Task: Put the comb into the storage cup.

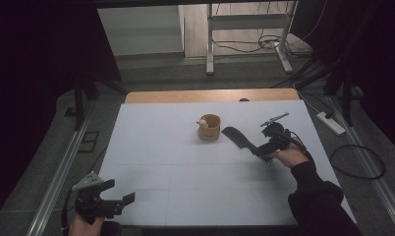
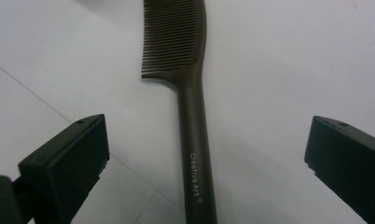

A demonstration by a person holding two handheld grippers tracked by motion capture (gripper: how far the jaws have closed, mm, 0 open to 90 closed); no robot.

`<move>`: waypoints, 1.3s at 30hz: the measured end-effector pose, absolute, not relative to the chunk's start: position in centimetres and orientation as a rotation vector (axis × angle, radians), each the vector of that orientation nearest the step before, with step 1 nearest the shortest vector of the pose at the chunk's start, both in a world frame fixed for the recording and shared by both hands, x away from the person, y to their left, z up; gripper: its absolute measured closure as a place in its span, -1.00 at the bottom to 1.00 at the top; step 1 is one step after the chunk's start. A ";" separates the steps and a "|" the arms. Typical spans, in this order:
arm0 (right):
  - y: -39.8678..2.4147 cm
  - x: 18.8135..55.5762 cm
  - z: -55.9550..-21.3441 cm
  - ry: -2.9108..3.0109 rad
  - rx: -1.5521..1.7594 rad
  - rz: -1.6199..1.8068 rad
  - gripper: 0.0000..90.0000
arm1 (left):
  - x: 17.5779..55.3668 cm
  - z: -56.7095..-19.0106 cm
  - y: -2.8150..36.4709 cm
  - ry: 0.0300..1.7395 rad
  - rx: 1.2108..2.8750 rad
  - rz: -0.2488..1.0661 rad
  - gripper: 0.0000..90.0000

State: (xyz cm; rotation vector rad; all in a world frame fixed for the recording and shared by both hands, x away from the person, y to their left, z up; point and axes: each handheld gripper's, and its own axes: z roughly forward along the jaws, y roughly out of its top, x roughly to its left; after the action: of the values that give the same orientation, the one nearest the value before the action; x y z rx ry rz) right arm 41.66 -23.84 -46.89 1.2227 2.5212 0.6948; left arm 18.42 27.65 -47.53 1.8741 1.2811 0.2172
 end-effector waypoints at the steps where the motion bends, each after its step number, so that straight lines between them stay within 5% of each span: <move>1: -23.9 41.7 -46.9 2.519 1.225 0.699 -1.00 | 18.4 -47.5 27.6 1.282 1.876 0.217 -0.96; 39: -23.0 42.6 -51.2 2.624 1.201 0.512 -1.00 | 18.4 -47.5 27.7 1.282 1.875 0.212 -0.96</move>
State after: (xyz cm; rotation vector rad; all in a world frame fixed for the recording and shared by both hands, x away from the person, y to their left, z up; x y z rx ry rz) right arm 42.58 -22.98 -51.22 1.2014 2.6243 0.5115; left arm 18.44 27.68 -47.53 1.8746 1.2822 0.2124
